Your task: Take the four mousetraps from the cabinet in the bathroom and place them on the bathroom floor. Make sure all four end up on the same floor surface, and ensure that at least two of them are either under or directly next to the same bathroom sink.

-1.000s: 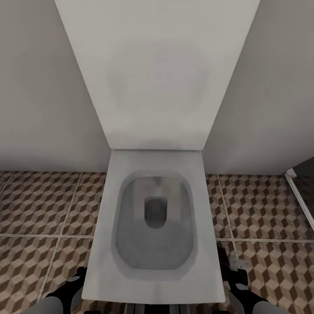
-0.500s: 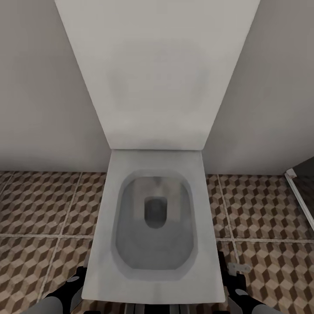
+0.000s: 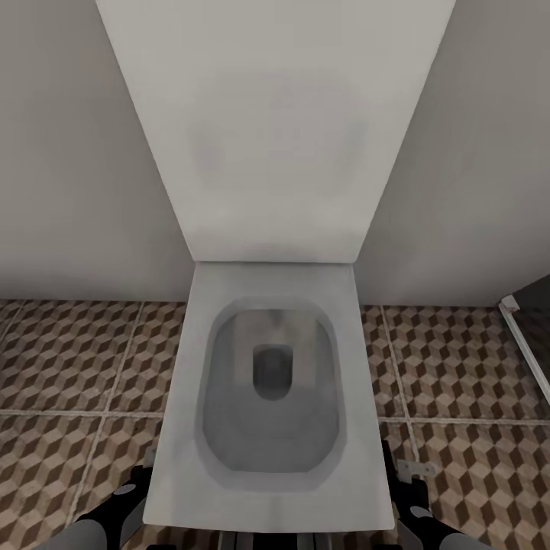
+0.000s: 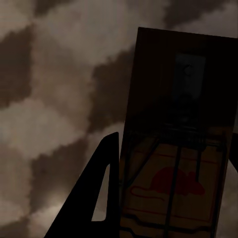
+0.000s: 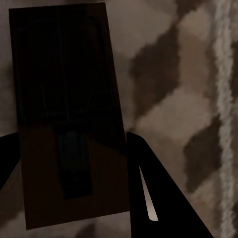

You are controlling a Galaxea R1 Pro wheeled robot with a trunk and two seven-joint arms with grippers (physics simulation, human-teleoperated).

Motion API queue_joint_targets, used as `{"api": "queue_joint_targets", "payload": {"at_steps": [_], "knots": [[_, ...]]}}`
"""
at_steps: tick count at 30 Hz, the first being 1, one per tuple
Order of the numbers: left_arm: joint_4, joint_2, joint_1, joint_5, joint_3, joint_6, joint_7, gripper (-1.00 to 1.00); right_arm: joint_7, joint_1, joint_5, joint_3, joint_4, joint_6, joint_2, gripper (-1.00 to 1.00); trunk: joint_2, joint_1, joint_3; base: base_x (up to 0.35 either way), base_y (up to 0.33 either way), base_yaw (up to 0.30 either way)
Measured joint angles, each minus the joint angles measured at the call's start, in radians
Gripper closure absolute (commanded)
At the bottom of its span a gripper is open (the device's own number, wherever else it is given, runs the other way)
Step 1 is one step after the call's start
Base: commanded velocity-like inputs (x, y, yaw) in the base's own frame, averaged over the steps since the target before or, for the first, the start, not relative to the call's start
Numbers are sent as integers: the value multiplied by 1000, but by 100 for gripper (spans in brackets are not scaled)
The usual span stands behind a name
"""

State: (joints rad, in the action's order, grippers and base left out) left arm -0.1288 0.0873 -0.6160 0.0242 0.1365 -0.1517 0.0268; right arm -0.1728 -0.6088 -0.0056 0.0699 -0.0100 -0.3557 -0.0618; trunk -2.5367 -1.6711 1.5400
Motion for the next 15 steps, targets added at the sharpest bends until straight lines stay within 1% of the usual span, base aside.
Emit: {"api": "queue_joint_targets", "payload": {"at_steps": [5, 9, 15], "knots": [[0, 0, 0, 0, 1, 0, -1, 100, 2, 0, 1, -3, 0, 1, 0, 100, 0, 0, 0, 0, 0, 0], [0, 0, 0, 0, 1, 0, -1, 100, 14, -1, -4, 7, 4, -3, 0, 100, 0, 0, 0, 0, 0, 0], [0, 0, 0, 0, 1, 0, -1, 100, 25, 0, -5, 8, 5, -4, -1, 100, 0, 0, 0, 0, 0, 0]]}}
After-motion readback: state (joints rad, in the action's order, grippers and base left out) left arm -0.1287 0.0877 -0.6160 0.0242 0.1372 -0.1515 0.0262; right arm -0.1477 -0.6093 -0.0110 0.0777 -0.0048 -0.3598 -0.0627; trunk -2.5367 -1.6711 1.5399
